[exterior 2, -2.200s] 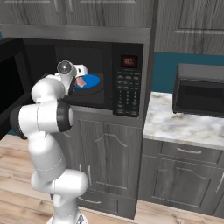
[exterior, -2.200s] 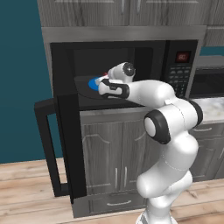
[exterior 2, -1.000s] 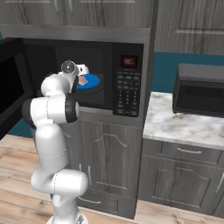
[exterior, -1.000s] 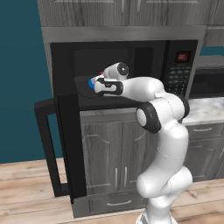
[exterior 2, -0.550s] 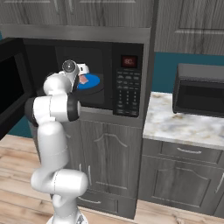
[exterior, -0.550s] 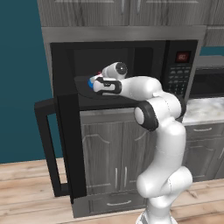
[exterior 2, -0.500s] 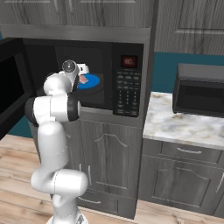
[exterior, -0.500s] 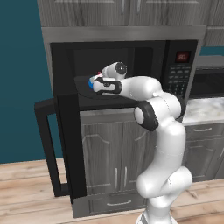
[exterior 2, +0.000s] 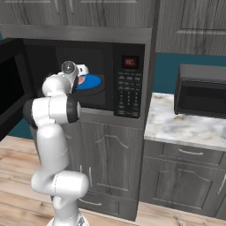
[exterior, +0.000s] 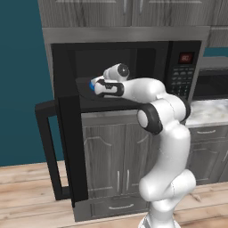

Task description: Transport the steak from the fridge to the microwave and turn on the microwave.

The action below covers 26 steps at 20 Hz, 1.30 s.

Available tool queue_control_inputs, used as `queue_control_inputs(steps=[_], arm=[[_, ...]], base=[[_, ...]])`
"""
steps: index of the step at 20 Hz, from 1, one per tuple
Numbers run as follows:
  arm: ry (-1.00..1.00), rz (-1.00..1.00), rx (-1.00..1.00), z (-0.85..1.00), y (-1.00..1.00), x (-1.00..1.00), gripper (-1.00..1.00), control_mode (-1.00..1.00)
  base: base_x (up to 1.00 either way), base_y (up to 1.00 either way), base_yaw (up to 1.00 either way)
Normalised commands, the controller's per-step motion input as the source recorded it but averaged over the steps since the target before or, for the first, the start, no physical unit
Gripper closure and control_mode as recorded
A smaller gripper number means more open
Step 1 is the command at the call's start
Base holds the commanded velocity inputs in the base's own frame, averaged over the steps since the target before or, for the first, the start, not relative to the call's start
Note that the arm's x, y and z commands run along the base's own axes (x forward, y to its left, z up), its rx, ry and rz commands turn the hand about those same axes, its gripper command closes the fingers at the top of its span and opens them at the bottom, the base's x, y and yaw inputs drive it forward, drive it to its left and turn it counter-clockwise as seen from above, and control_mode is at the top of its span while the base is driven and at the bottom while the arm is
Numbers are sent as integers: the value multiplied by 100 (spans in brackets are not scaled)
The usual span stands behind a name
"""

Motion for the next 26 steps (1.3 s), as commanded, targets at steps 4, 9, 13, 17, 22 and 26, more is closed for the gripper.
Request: queue_control_inputs(steps=[4,9,13,17,22,26], arm=[[-5,0,0,0,1,-25,-100,-100],[-3,0,1,0,0,-51,-100,-100],[-9,0,2,6,0,-59,-100,-100],[-2,-1,1,19,-2,-59,-100,-100],[0,-2,2,28,-9,-65,-100,-100],[4,-6,5,34,-10,-66,-100,-100]], base=[[0,0,0],[0,0,0],[0,0,0],[0,0,0],[0,0,0],[0,0,0]])
